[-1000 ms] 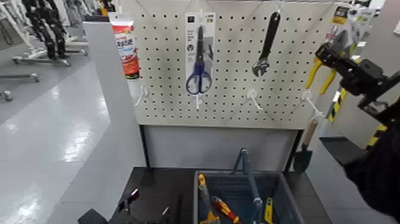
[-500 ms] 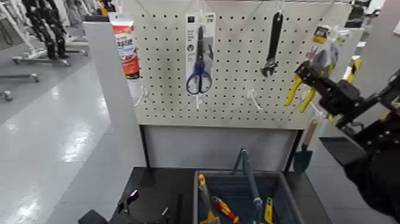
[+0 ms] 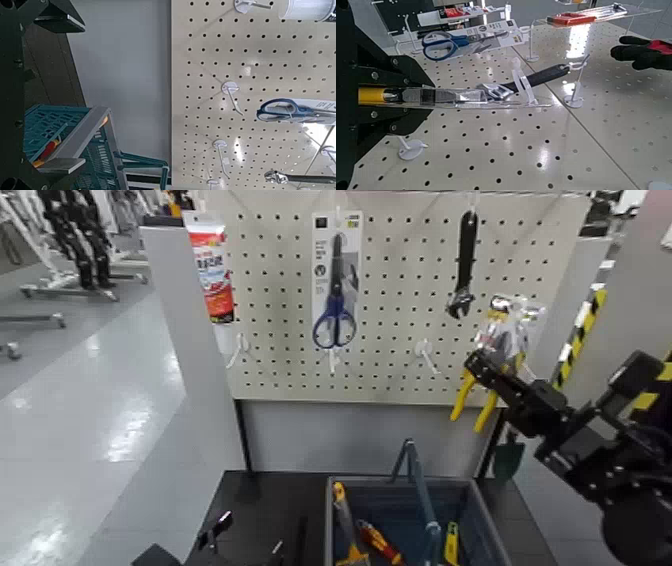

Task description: Put the yellow pliers into the crate.

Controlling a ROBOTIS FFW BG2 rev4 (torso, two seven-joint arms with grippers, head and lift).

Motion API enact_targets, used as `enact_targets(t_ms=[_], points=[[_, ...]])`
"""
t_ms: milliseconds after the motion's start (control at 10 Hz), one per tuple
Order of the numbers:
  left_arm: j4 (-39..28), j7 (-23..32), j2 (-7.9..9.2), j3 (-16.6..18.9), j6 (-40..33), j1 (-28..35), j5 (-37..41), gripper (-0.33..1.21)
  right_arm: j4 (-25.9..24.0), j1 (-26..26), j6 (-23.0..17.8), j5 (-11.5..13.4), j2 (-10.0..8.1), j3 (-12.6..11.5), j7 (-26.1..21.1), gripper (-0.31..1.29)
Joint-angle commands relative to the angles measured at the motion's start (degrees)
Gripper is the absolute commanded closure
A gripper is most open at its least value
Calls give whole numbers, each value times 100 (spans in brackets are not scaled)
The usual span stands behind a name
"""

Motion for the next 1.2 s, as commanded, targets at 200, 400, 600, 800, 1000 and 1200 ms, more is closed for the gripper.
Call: enact_targets(t_ms=[200,400,600,800,1000,1200], points=[[-1,36,43,-71,0,1,38,12,-510,533,502,290,91,-68,-139,111],[-1,106,52,-88,0,28,55,12,-616,937,695,361,205,-86,-262,111],[-1,106,61,-115,9,19,64,12,-598,1210,836,528,223,-33,-279,111],[-1,115,61,-123,9,10,64,12,-396,1333,809,642,232,20,-156,111],[-1,115,61,-132,17,19,73,12,-255,1447,836,835,232,28,-121,111],[8,106,69,-141,17,10,82,12,-44,1465,845,967,223,-7,-51,111]])
